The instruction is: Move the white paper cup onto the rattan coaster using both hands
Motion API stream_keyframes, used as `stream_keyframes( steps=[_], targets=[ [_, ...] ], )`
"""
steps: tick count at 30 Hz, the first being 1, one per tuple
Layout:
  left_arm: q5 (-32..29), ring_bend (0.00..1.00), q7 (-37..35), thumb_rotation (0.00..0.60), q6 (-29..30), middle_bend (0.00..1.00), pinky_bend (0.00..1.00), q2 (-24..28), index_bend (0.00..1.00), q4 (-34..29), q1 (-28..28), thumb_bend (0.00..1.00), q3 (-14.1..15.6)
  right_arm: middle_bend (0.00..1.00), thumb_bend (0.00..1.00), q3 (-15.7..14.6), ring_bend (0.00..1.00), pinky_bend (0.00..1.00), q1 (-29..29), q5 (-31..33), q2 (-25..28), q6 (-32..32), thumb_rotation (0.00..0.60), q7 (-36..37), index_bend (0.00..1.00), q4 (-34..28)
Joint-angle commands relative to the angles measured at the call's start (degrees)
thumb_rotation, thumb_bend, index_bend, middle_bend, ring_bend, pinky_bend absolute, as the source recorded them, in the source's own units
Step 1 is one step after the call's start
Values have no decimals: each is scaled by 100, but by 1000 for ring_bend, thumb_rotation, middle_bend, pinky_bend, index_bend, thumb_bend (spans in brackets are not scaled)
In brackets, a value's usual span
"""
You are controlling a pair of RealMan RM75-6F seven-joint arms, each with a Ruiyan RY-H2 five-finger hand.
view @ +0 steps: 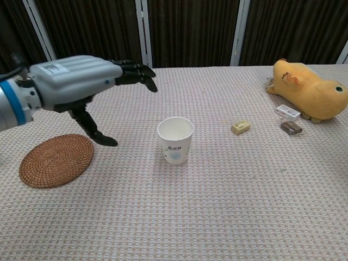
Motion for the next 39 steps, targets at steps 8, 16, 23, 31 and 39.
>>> stream_keyframes(
  steps=[8,16,23,31,39],
  targets=[
    [-787,41,402,600,-253,64,181,-1282,202,1340,-783,0,-258,0,0,242,0,0,-128,80,110,-90,600,197,0,48],
    [-1047,122,520,600,-269,110,273,-1674,222,1672,-1105,0,-275,0,0,383,0,0,-187,116,111,-203,600,202,0,82],
    [-1217,273,663,600,-165,283,455,-1876,314,1892,-1285,0,-269,0,0,483,0,0,-227,98,113,-259,600,252,0,122],
    [-1367,360,831,600,92,400,525,-1981,394,1987,-1336,35,-266,0,0,566,0,0,-264,87,123,-306,600,310,0,149],
    [-1399,367,796,600,325,409,532,-1737,394,1669,-1298,37,-309,0,0,611,0,0,-299,47,127,-336,600,315,0,136]
  ],
)
